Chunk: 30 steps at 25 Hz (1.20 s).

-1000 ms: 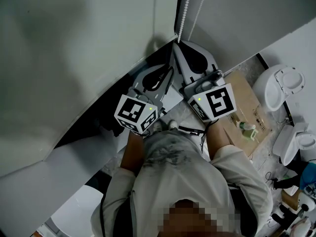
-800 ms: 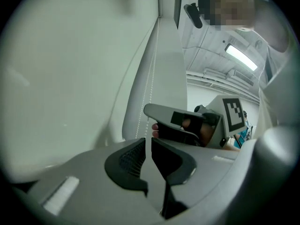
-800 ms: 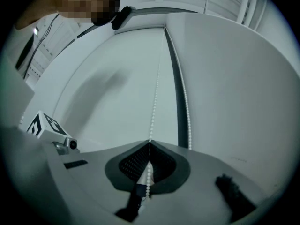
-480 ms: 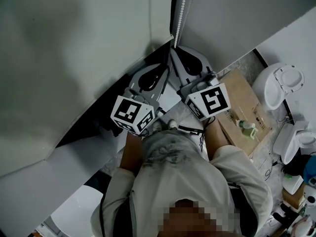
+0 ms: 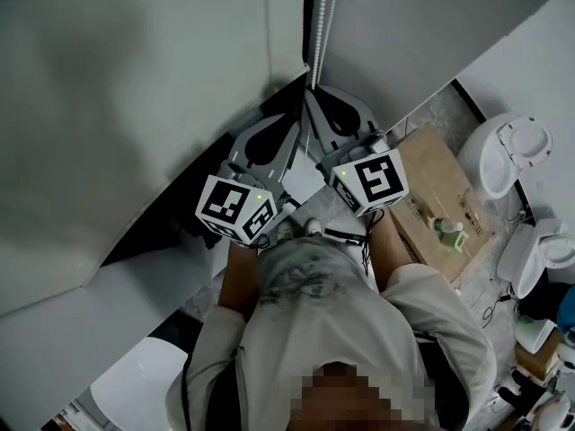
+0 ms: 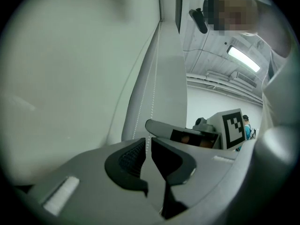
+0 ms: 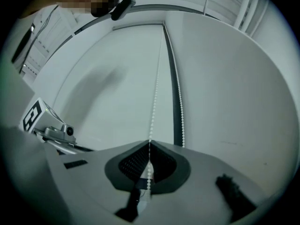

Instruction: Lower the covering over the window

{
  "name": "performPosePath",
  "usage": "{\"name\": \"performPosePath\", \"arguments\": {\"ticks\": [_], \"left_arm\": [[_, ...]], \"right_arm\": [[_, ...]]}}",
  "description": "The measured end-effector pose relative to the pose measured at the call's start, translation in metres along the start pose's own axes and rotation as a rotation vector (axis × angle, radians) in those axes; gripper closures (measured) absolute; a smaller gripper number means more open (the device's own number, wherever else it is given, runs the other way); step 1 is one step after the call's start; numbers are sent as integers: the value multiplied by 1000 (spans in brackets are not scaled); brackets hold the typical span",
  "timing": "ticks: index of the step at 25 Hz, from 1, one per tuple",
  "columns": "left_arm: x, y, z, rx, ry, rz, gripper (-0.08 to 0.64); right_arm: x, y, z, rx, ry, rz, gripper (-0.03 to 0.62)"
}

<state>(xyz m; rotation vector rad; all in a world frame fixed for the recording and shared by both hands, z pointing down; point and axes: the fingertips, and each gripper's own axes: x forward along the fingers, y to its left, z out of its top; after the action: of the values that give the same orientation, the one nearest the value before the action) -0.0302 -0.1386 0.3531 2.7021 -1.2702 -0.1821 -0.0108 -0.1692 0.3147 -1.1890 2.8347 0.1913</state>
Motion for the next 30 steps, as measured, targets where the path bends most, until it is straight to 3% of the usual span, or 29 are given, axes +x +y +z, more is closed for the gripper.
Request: {"name": "performPosePath", "arguments": {"ticks": [8,12,19,21,25,30], "left_arm": [[-2,-2,-1,-21,-6,14,512],[-3,-4,-2,-26,-5,16,512],[-7,-9,1,-4,-17,10,518],[-7,-9,5,13,-32,9,549],[-12,-8,14,23,-50,8,555],[-19,-14,22,61,-70,-19,555]], "right_arm": [[-8,-2,-3,-18,8,-12,570],[-14,-5,-8,-11,17,-13,497],[-33,-1,-12,6,32,-7,482],[-37,0,-11,1,31,7,483],[-47,1,-7,5,30,17,572],[-60,6,-4,43,38,43,575]]}}
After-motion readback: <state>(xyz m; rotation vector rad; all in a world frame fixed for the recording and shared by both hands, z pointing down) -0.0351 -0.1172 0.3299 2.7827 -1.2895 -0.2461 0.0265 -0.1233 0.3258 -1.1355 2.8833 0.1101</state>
